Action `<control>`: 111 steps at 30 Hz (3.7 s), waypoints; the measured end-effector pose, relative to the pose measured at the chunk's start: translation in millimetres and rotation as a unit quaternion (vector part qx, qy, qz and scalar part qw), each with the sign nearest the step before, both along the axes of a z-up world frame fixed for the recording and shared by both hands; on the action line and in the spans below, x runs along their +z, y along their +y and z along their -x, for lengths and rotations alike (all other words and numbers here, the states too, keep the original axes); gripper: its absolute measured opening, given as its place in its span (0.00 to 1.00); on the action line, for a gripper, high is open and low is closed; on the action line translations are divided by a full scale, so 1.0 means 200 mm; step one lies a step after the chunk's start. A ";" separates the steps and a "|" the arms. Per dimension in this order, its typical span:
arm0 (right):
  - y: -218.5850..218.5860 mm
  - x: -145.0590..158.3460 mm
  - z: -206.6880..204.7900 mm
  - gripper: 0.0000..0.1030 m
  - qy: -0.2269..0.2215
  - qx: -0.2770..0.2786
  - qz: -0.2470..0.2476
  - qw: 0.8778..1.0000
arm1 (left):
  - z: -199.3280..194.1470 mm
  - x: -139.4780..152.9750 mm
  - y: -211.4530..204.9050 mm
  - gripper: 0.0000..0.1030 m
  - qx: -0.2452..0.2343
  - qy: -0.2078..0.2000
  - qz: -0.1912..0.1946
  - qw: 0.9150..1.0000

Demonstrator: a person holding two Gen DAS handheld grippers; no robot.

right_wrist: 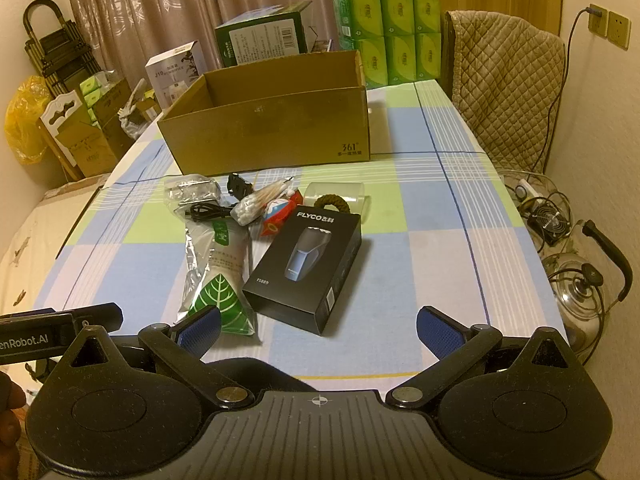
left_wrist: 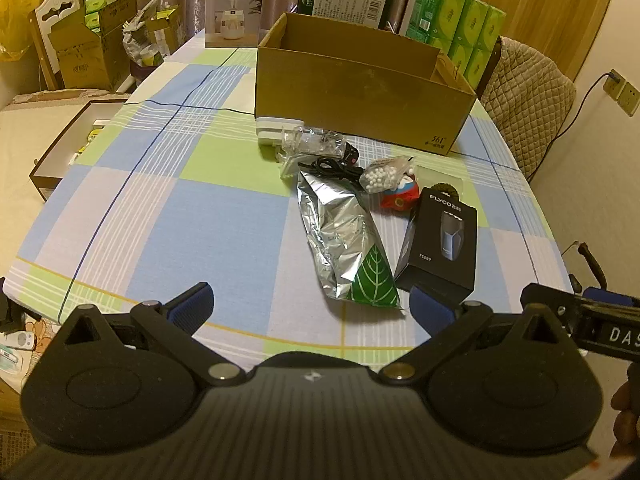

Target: Organize objects

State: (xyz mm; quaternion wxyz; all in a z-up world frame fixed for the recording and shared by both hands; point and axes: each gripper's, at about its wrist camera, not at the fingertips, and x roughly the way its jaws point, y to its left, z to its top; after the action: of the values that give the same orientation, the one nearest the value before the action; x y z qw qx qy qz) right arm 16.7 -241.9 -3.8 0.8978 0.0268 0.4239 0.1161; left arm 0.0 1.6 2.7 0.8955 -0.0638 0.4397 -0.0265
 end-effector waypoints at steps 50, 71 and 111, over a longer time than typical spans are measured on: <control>0.02 -0.03 -0.04 0.98 0.006 -0.001 -0.004 1.000 | -0.06 0.00 0.04 0.99 -0.004 0.012 0.009 1.000; 0.05 -0.16 -0.31 0.98 0.033 -0.006 -0.012 0.999 | -0.35 -0.15 0.06 0.99 -0.017 0.039 -0.002 0.999; 0.01 -0.43 -0.67 0.80 0.097 0.045 0.044 0.993 | -0.82 -0.40 -0.08 0.89 -0.100 0.101 -0.002 0.990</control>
State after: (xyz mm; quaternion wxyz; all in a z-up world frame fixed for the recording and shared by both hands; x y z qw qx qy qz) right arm 151.0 -240.7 -89.3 0.8468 -0.0203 0.5142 0.1342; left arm 163.7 -15.1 -77.7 0.8393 -0.0201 0.5323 -0.1084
